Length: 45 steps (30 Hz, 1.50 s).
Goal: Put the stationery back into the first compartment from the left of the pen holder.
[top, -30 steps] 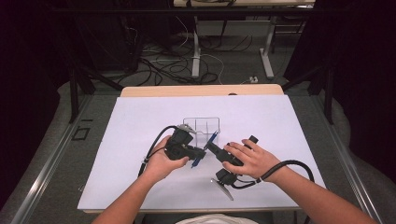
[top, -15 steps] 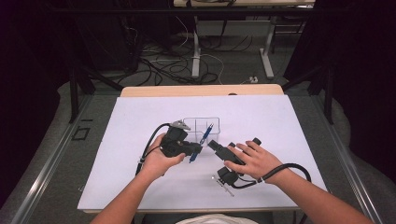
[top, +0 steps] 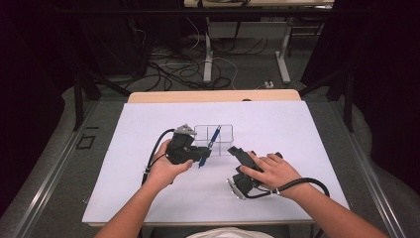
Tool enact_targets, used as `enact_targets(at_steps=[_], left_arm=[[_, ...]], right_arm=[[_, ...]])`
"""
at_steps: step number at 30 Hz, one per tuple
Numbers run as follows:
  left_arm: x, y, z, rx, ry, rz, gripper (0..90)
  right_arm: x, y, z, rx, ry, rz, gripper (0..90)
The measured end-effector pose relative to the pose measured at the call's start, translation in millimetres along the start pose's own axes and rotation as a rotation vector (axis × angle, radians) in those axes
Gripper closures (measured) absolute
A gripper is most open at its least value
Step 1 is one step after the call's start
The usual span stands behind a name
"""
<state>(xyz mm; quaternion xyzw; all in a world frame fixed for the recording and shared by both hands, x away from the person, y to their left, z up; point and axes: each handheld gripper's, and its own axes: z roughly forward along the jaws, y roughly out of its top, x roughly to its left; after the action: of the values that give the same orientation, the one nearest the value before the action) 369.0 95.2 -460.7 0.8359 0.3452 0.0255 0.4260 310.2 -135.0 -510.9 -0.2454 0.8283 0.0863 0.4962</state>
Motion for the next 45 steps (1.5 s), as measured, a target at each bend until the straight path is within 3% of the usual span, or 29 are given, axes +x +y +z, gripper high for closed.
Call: enact_targets(at_steps=[6,7,10,20,21,23,24,26,28,36,45], left_arm=[[3.7,0.0,-3.8,-0.046,0.024,0.005,79.7],[4.5,0.1,-4.0,-0.062,0.025,0.008,79.7],[6.0,0.8,-5.8,-0.088,0.027,0.003,79.7],[12.0,5.3,-10.8,-0.184,0.069,0.012,79.7],[12.7,6.2,-11.6,-0.191,0.077,0.014,79.7],[14.1,7.9,-12.8,-0.215,0.088,0.015,79.7],[15.1,8.7,-13.3,-0.226,0.094,0.015,79.7],[16.7,10.1,-14.6,-0.241,0.101,0.005,79.6],[18.9,11.5,-15.9,-0.260,0.108,0.011,79.7],[23.3,18.2,-16.8,-0.352,0.140,-0.007,79.6],[29.8,22.1,-10.4,-0.409,0.184,-0.024,79.6]], right_arm=[[-1.4,-8.0,-0.6,-0.001,0.015,0.137,12.8],[-2.6,-9.5,-1.8,0.019,0.035,0.169,12.2],[-2.9,-15.5,0.1,-0.004,0.019,0.289,11.9],[-9.0,-37.2,0.6,0.024,0.061,0.536,7.0],[-8.6,-38.3,0.7,0.028,0.059,0.578,6.4],[-10.3,-43.0,0.4,0.038,0.086,0.623,5.2],[-9.3,-44.5,1.8,0.020,0.062,0.662,4.7],[-11.4,-47.9,-0.8,0.051,0.110,0.697,3.7],[-10.9,-51.0,0.4,0.035,0.094,0.744,3.3],[-10.9,-63.7,1.1,0.007,0.101,0.935,1.9],[-7.2,-79.3,4.3,-0.001,0.104,1.102,0.6]])
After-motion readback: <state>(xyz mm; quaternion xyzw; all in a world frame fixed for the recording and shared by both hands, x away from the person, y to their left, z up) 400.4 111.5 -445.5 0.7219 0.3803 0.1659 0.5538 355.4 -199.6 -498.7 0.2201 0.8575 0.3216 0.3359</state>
